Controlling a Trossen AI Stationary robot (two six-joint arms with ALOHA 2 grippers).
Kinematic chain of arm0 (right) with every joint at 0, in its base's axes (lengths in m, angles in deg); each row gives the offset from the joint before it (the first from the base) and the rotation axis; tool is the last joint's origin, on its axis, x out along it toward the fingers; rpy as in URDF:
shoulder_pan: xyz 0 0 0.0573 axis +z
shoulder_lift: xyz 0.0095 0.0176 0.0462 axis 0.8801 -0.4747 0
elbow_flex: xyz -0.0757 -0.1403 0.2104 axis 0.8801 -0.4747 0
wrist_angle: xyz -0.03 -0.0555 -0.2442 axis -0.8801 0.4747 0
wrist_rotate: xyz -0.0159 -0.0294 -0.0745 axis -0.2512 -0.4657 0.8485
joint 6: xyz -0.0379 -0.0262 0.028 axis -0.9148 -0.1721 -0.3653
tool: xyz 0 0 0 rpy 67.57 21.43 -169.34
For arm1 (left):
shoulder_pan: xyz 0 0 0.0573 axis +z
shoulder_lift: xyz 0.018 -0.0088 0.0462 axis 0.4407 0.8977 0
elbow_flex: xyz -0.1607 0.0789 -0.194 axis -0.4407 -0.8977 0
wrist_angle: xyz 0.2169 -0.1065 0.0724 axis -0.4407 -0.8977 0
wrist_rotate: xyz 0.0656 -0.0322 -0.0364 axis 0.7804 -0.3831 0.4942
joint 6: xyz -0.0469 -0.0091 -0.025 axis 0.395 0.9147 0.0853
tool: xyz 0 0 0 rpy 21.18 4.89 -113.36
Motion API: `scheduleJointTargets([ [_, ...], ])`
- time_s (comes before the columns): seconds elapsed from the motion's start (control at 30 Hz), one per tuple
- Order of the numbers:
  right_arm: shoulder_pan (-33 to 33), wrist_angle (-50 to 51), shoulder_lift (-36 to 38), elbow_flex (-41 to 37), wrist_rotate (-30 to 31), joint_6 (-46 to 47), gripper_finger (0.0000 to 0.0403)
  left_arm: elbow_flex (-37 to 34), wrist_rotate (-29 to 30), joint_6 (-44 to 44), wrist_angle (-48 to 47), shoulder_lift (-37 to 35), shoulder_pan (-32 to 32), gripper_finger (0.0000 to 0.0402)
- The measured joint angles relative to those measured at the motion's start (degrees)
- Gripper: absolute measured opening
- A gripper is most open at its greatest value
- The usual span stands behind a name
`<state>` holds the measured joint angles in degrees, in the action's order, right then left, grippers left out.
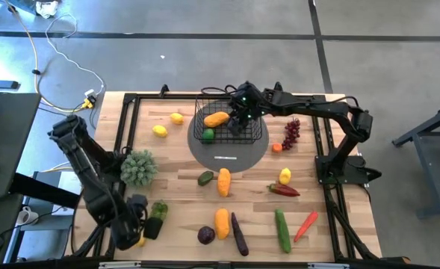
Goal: Build produce basket
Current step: Put the yellow lemon into the wire basket
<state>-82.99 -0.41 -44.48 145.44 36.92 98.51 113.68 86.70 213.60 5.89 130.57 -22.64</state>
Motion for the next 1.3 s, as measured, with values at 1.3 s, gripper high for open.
scheduleJointTargets([
  [1.3,7.5,9.2,-0.1,1.0,0.9,0.3,0.0238,0.0,-12.3,2.7,-0.6,21.9,-2.1,0.0349],
])
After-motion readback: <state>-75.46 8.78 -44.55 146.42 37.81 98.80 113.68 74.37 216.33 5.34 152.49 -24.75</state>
